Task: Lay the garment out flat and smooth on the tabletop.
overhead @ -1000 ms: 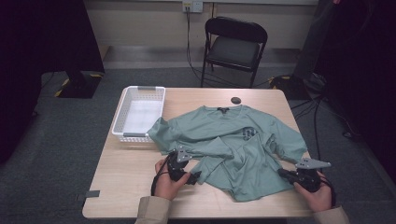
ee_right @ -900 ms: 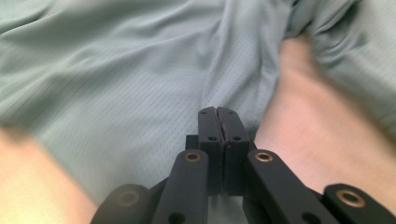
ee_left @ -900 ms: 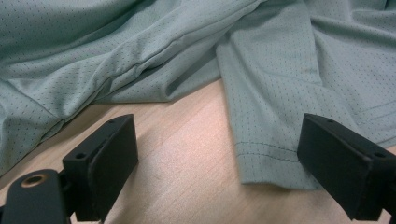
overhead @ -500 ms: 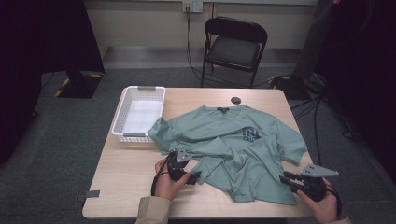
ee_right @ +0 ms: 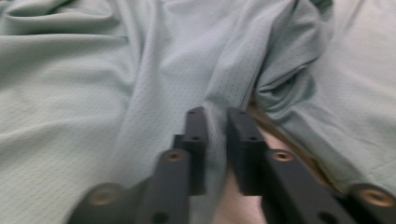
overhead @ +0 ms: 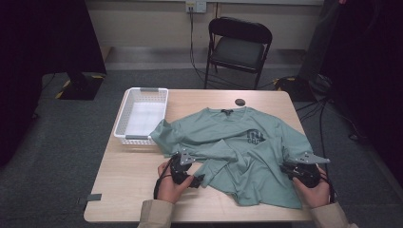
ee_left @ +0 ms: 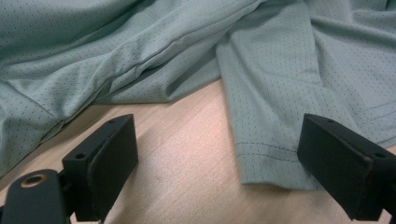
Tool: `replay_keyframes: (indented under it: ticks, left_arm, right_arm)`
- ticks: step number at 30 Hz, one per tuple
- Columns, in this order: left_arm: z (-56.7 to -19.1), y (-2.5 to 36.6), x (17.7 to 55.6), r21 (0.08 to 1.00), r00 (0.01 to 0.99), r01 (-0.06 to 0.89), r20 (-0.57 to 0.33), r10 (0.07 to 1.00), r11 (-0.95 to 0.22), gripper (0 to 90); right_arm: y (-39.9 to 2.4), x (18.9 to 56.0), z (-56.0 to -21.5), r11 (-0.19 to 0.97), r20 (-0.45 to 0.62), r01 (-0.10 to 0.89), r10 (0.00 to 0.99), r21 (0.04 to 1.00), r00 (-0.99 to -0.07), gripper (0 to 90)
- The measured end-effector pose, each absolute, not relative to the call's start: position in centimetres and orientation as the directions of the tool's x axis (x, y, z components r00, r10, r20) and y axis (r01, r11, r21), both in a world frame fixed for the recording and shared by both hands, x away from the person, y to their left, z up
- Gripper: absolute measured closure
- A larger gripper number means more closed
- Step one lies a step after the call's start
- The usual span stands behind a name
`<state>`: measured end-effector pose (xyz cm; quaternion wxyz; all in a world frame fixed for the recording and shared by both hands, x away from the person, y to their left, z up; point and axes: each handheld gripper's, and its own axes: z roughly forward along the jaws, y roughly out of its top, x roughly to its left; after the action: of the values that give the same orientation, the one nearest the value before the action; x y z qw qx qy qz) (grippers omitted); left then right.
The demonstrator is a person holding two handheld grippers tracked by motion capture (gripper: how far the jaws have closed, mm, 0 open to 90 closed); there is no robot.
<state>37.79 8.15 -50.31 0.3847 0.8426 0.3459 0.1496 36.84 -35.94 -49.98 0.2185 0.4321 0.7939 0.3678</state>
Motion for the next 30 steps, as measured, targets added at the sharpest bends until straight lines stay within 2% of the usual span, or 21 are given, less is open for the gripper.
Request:
replay_keyframes:
  ticks: [5,21,27,30]
  left_arm:
    - [-50.3,8.2,37.8,0.752,0.717,0.467,-0.014,0.697,-0.465,11.9]
    - [-50.3,8.2,37.8,0.752,0.716,0.467,-0.014,0.698,-0.464,11.9]
    - [-50.3,8.2,37.8,0.752,0.716,0.467,-0.014,0.698,-0.465,11.9]
    - [-50.3,8.2,37.8,0.752,0.717,0.467,-0.014,0.697,-0.465,11.9]
  right_arm:
    - [-36.2,36.3,-50.0,0.356,-0.011,0.522,0.834,0.775,-0.552,87.9]
    - [-37.5,30.0,-49.9,0.401,0.037,0.504,0.754,0.765,-0.656,87.6]
    - [-37.9,30.3,-49.4,0.359,0.021,0.499,0.795,0.789,-0.607,68.1]
    - [-37.9,32.1,-49.0,0.335,-0.002,0.496,0.83,0.801,-0.558,66.0]
